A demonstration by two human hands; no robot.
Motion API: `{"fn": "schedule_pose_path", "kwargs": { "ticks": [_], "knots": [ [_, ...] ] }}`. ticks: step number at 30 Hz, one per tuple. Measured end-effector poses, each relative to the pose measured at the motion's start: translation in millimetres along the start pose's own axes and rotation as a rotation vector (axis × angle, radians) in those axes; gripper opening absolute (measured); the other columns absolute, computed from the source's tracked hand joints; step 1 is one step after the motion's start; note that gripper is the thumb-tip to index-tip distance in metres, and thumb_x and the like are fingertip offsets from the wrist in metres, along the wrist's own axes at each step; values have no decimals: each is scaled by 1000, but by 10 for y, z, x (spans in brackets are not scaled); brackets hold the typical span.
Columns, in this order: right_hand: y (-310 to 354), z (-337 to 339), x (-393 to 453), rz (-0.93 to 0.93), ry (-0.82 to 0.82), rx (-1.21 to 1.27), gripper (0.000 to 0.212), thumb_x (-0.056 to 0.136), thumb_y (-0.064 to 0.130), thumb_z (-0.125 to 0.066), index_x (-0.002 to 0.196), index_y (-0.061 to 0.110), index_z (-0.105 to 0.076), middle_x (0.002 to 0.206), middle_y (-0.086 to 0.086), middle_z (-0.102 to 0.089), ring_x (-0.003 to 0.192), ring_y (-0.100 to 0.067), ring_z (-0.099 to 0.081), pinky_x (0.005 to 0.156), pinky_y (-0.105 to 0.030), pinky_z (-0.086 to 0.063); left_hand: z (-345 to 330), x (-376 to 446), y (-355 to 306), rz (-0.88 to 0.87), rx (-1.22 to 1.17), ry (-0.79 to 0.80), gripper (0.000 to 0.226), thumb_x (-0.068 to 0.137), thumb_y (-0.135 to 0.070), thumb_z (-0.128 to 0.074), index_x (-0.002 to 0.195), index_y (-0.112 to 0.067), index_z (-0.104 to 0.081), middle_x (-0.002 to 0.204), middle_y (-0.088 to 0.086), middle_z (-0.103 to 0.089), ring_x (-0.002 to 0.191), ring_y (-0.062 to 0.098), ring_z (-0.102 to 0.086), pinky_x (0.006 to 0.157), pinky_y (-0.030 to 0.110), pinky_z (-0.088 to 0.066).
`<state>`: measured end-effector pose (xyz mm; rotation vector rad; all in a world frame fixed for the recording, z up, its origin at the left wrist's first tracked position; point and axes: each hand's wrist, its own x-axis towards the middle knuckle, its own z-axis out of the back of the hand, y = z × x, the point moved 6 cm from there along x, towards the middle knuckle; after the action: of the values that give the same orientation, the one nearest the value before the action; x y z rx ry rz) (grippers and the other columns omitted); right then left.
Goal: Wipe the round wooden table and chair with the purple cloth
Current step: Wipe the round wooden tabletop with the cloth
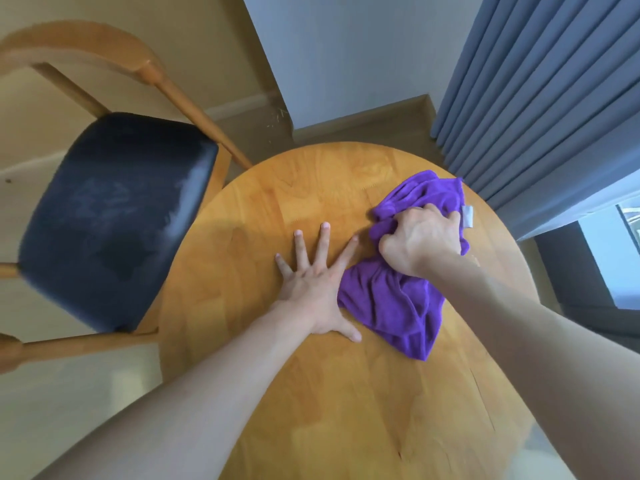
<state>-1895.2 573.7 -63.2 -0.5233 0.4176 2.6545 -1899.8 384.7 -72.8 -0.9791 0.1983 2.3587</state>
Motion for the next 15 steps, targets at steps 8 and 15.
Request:
{"fn": "schedule_pose_path", "kwargs": {
  "ticks": [8,15],
  "knots": [
    [584,-196,-260,94,27,-90,56,73,47,-31,108,22,-68,116,-3,-63,116,-30,-47,100,-52,-29,294,6,1021,179,-31,14,162,43,-71,-92,143,-60,35,152,-3,54,149,43,33,118,74,-7],
    [1133,-373,-461,559,159,-243,45,78,50,-37,94,24,-70,101,2,-65,106,-24,-51,98,-46,-29,276,101,1067,180,-98,56,164,38,-71,-93,132,-66,42,145,-5,61,146,45,37,115,78,-7]
  ]
}}
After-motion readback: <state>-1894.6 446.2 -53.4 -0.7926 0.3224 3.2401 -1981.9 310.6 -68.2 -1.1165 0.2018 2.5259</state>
